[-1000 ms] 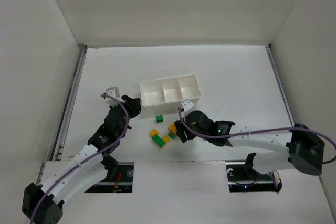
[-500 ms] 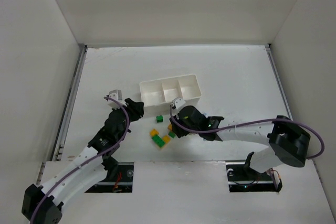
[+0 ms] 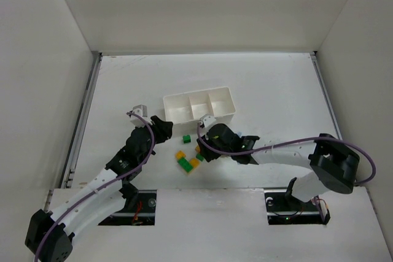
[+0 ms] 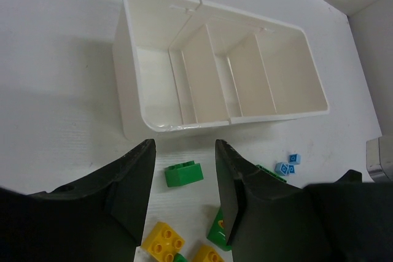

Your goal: Sort the legos into containers by color

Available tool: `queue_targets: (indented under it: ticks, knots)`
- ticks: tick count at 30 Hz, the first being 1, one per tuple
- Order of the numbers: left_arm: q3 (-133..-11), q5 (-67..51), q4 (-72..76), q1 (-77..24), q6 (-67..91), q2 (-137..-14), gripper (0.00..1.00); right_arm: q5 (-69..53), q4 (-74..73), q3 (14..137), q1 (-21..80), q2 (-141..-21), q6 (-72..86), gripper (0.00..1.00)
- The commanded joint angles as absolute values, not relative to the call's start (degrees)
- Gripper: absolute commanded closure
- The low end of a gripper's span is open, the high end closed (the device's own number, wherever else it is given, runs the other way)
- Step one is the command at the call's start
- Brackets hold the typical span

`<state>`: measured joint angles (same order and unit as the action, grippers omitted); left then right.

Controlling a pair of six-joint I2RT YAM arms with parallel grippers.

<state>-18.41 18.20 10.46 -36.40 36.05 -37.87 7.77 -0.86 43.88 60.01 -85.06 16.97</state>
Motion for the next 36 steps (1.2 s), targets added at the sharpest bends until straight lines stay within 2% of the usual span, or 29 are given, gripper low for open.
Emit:
queue_targets:
  ticks: [1, 2, 6, 9, 16, 22, 30, 36]
  knots:
    - [-20.13, 18.11, 12.48, -36.78, 37.00, -37.71, 0.59, 7.64, 0.88, 46.23, 59.81, -85.78, 17.67, 0.46]
    - [-20.13, 18.11, 12.39, -36.78, 37.35, -37.71, 0.59, 7.65, 1.05, 46.23, 59.81, -85.87, 17.67, 0.49]
    - [-20.57, 17.93, 11.87, -37.04, 37.18, -37.62, 0.56, 8.43, 2.28, 46.14, 59.63, -85.87, 18.80, 0.73]
    - [-20.83, 17.58, 11.95, -37.13, 37.18, -37.27, 0.52, 10.46, 2.81, 46.14, 57.97, -83.33, 21.09, 0.80]
    - [-23.99, 15.38, 16.07, -40.03, 35.59, -37.53, 0.48, 3.80, 7.02, 46.76, 47.69, -71.47, 31.44, 0.80]
    - [-26.80, 14.50, 22.13, -44.51, 39.28, -41.12, 0.46, -6.14, 15.37, 43.43, 42.33, -67.15, 40.85, 0.79]
    - [-28.04, 13.45, 29.78, -49.70, 42.01, -47.90, 0.44, -8.53, 20.12, 40.96, 41.35, -64.95, 45.17, 0.79]
    - [-28.39, 13.54, 31.55, -49.88, 42.89, -50.88, 0.49, -10.72, 23.11, 39.55, 41.00, -64.86, 47.63, 0.78]
